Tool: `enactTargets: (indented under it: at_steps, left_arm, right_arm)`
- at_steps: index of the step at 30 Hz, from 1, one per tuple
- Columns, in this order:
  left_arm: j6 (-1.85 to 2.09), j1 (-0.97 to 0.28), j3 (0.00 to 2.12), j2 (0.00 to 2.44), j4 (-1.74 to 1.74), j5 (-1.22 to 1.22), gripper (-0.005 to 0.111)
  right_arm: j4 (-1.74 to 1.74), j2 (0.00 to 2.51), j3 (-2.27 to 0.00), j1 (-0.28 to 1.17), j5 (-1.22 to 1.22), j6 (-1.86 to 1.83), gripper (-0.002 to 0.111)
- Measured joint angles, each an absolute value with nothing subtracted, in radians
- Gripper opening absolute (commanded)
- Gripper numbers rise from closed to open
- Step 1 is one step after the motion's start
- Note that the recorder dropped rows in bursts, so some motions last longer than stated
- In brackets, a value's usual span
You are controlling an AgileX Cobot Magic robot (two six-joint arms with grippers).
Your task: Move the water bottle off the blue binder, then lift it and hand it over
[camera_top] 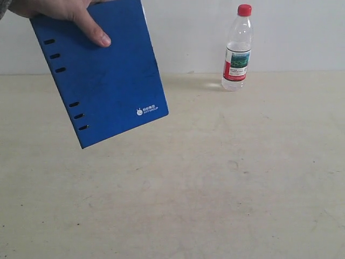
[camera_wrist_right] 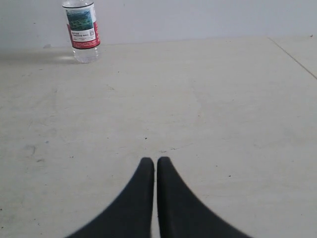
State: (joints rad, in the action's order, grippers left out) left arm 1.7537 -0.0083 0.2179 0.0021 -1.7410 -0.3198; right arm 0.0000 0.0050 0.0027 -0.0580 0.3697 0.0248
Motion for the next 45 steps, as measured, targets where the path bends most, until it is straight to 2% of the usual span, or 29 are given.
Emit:
enactTargets:
  at_steps: [20,23,28,31,35,39,45]
  left_arm:
    - [1.713,-0.008,0.231,0.0,-1.694,-0.3,0.004]
    - [1.458,-0.008,0.277,0.0,-1.356,-0.244,0.004]
    - [0.437,-0.04,0.298,0.059,-0.405,-0.159,0.004]
    - [0.02,-0.052,0.265,0.091,-0.052,-0.019,0.004]
    - [-0.189,-0.057,0.164,0.069,0.069,0.229,0.004]
    - [-0.283,-0.057,0.035,0.012,0.042,0.4,0.004]
    - [-0.337,-0.057,0.0,0.003,-0.055,0.392,0.004]
  right_arm:
    - [0.0,0.005,0.003,-0.058,0.371,0.025,0.0]
    - [0.0,0.005,0.003,-0.058,0.371,0.025,0.0]
    - [0.0,0.005,0.003,-0.058,0.371,0.025,0.0]
    - [0.0,0.005,0.003,-0.058,0.372,0.025,0.0]
    - [0.0,0.005,0.003,-0.058,0.372,0.025,0.0]
    - [0.0,0.005,0.003,-0.058,0.372,0.025,0.0]
    - [0.0,0.005,0.003,-0.058,0.372,0.025,0.0]
